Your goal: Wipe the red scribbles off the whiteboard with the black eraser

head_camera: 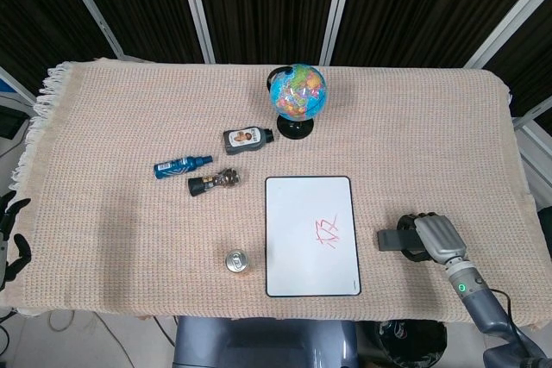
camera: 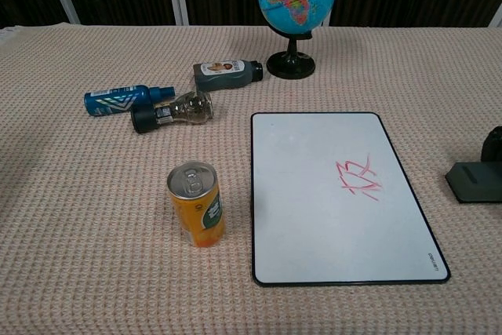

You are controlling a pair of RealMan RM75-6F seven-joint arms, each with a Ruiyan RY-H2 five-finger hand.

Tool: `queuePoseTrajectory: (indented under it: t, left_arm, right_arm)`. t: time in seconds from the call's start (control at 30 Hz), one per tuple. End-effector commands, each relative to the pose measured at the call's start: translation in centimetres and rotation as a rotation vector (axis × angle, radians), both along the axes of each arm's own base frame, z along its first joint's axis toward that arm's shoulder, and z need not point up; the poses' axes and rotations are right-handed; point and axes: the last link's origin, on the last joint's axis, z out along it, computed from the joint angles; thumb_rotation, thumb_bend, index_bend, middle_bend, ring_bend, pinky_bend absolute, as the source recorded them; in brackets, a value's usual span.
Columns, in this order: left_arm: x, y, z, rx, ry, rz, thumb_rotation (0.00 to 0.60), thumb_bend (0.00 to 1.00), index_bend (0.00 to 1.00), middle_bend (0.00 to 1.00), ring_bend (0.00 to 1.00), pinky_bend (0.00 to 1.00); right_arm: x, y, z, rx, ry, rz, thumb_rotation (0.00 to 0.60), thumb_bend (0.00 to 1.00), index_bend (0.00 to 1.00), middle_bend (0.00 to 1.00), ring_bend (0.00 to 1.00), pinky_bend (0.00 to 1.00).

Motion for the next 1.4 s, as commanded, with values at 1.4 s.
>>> queuePoseTrajectory:
  t: [1.4]
  left_arm:
    - [-0.1,0.0,0.2,-0.004,-0.012,0.007,0.6,0.74,0.17,0.04,0.0,0.02]
  right_arm:
    - [13.7,-7.2,-6.0,0.099,-0.151,0.163,0.6,0.38,0.53,0.51,0.48,0.43]
